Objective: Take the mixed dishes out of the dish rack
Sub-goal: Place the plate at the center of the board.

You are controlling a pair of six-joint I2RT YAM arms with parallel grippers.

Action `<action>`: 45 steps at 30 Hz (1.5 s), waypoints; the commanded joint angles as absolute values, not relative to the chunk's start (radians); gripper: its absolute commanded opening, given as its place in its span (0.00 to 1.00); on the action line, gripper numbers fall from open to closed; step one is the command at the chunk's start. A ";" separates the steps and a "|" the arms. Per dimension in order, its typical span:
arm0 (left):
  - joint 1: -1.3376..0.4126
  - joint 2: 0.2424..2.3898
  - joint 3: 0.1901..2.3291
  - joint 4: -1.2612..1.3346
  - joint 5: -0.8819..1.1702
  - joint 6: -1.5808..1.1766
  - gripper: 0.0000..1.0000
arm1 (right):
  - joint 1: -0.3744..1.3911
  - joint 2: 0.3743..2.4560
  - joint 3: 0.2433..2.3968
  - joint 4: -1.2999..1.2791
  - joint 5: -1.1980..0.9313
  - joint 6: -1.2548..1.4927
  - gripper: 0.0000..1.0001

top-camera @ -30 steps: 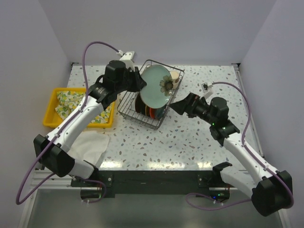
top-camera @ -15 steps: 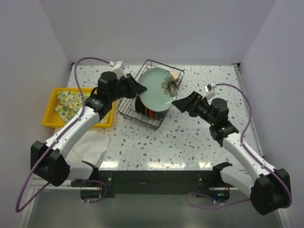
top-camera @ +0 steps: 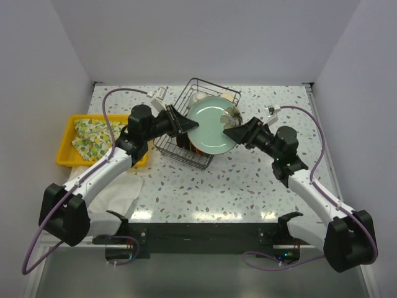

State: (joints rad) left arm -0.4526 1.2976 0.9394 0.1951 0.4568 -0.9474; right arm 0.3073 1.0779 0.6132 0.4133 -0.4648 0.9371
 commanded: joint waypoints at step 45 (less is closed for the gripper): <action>-0.456 0.804 0.782 -0.236 -0.213 -0.224 1.00 | -0.296 1.353 0.600 0.677 -0.387 1.181 0.00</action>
